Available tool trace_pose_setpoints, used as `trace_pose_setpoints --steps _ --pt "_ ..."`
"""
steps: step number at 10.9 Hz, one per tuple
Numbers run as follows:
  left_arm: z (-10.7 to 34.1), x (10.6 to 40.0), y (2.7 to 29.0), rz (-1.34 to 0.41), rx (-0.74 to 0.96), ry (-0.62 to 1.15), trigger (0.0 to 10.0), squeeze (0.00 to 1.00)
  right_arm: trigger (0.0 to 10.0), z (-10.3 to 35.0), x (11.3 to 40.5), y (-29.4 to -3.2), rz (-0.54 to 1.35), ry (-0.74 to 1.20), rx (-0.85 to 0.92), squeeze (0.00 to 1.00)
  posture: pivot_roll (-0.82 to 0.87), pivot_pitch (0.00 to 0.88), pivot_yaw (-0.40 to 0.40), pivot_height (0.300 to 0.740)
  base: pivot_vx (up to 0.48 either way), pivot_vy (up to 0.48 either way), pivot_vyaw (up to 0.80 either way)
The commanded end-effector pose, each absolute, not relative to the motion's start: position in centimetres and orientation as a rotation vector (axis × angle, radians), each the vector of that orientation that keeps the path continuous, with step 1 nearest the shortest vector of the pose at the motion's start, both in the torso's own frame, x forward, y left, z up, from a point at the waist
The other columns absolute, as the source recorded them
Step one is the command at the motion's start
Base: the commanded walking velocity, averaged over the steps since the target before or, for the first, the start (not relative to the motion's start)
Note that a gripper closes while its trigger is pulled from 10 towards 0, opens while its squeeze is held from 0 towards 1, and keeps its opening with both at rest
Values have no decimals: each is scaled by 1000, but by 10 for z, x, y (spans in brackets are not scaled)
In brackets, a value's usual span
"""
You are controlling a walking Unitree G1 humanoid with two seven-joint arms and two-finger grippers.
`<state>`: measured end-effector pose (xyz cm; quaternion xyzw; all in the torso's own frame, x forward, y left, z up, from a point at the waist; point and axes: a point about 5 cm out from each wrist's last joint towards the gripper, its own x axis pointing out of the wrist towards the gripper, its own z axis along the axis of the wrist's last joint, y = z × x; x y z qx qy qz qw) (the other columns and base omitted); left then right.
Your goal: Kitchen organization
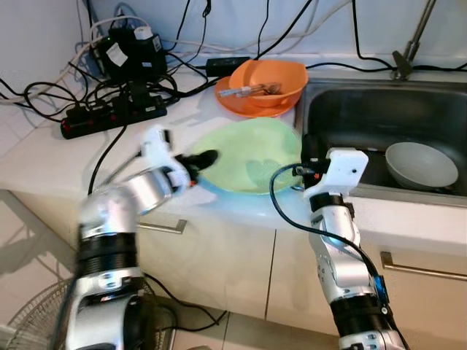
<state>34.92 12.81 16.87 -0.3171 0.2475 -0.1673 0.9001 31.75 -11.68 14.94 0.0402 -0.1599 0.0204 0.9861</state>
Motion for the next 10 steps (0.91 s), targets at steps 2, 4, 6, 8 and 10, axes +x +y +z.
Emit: trace_pose_setpoints --steps 2,4,6,8,10 --pt "168 352 107 -395 -683 520 10000 0 10000 149 319 -114 48 -309 77 0 57 0 140 740 0 0 0" --pt "166 351 100 -397 -707 515 10000 0 10000 147 319 -114 52 -297 76 0 54 0 139 740 0 0 0" --pt "164 349 94 -396 -737 497 10000 0 10000 147 321 -111 68 -287 78 0 65 0 130 740 0 0 0" --pt "161 346 81 -422 -753 500 9647 0 10000 147 321 -109 74 -283 81 0 59 0 128 740 0 0 0" --pt "157 344 75 -420 -768 508 0 0 10000 147 320 -113 64 -281 81 0 54 0 127 740 0 0 0"
